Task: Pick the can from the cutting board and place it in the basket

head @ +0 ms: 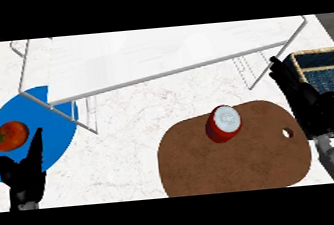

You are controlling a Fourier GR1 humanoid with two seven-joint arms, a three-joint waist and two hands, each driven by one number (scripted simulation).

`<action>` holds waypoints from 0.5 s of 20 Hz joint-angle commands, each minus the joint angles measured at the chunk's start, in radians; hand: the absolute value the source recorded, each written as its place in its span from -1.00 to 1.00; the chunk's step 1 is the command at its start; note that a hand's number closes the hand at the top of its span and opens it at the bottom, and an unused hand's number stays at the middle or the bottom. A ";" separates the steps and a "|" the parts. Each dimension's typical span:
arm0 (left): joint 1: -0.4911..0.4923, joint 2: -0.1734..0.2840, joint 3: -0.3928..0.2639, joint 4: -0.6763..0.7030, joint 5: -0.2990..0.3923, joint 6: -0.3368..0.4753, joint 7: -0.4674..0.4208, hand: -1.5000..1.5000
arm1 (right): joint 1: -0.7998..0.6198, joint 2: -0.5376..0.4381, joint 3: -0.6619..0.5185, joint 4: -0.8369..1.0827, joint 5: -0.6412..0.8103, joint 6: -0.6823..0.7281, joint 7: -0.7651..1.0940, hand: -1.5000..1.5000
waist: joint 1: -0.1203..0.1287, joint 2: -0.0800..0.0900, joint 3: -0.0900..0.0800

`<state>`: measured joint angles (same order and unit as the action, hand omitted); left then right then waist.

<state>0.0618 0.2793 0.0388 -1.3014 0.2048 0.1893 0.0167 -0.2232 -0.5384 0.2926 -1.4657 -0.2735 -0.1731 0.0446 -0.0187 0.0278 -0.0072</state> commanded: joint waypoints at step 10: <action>0.296 0.102 -0.087 -0.248 -0.056 -0.168 0.168 0.00 | -0.277 0.276 0.188 -0.154 -0.107 0.221 -0.092 1.00 | 0.028 -0.027 0.001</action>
<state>0.5219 0.5262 0.0749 -1.4867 0.0560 0.0881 0.1980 -0.4497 -0.3399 0.3877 -1.5789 -0.3996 0.0113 -0.0194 0.0552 -0.0082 0.0515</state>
